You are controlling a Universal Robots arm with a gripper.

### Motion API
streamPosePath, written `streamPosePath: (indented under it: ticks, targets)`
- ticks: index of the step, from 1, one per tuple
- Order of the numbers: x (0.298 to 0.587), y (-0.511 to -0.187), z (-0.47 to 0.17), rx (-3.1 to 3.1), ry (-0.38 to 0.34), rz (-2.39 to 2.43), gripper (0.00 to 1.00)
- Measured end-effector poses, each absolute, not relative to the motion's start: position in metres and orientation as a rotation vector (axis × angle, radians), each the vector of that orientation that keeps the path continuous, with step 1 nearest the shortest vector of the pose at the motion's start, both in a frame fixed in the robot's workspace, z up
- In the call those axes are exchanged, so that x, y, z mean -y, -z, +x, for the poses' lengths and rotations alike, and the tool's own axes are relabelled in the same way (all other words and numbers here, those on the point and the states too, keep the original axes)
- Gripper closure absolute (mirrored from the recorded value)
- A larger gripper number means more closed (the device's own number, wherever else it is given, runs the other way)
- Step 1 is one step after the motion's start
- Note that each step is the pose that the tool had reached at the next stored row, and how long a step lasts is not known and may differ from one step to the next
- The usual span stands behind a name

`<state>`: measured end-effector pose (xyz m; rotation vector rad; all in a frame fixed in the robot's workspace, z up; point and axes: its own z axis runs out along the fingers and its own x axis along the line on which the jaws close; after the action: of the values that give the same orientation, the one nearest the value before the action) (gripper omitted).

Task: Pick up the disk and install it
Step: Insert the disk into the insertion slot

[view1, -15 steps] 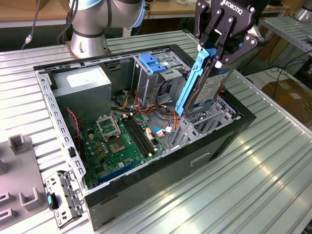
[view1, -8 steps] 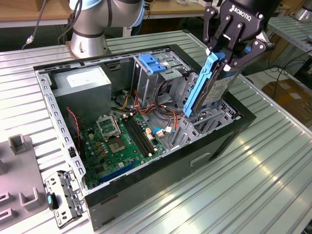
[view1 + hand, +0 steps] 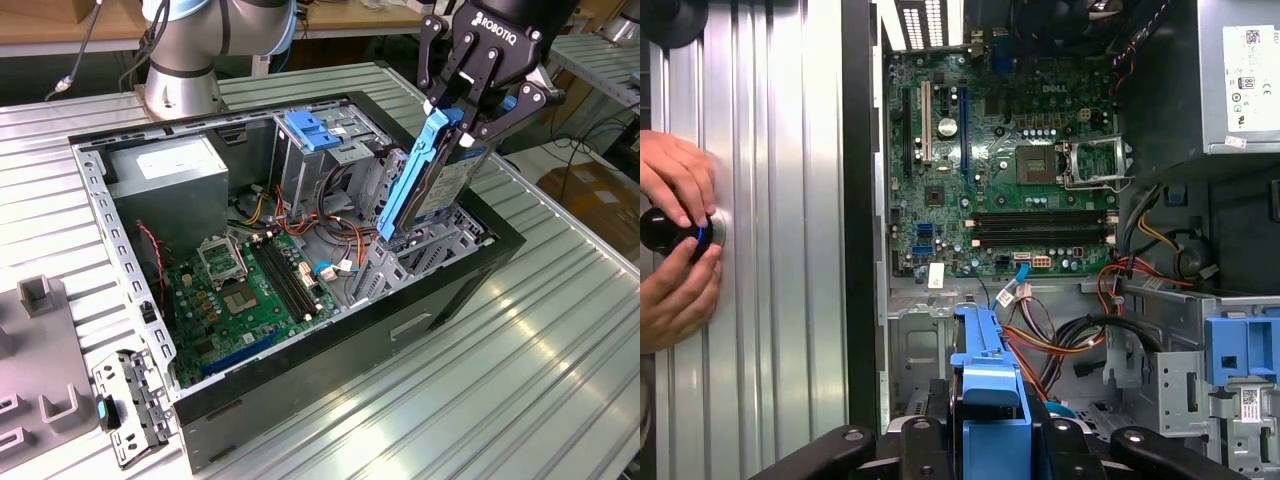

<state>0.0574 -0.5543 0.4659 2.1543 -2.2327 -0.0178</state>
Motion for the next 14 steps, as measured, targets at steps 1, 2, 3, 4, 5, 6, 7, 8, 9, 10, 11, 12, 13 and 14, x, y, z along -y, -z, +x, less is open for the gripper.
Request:
streamPosePath:
  ticks: [1,2,3,4,5,6,7,8,9,10,11,12,13,14]
  targets:
    - [0.554,-0.466,0.057,2.233,0.018,2.154,0.63]
    - [0.554,-0.466,0.057,2.233,0.018,2.154,0.63]
    - [0.554,-0.466,0.057,2.233,0.018,2.154,0.63]
    - [0.554,-0.466,0.057,2.233,0.018,2.154,0.63]
    - [0.554,-0.466,0.058,2.233,0.018,2.154,0.63]
    - [0.554,-0.466,0.058,2.233,0.018,2.154,0.63]
    - [0.554,-0.466,0.058,2.233,0.018,2.154,0.63]
    - [0.554,-0.466,0.058,2.232,0.018,2.155,0.63]
    - [0.554,-0.465,0.06,2.232,0.018,2.155,0.63]
    - [0.554,-0.464,0.065,2.232,0.018,2.155,0.63]
    - [0.554,-0.463,0.068,2.231,0.018,2.156,0.63]
    - [0.554,-0.462,0.068,2.232,0.017,2.156,0.63]
    - [0.554,-0.46,0.067,2.232,0.015,2.158,0.63]
    - [0.554,-0.459,0.066,2.232,0.013,2.159,0.63]
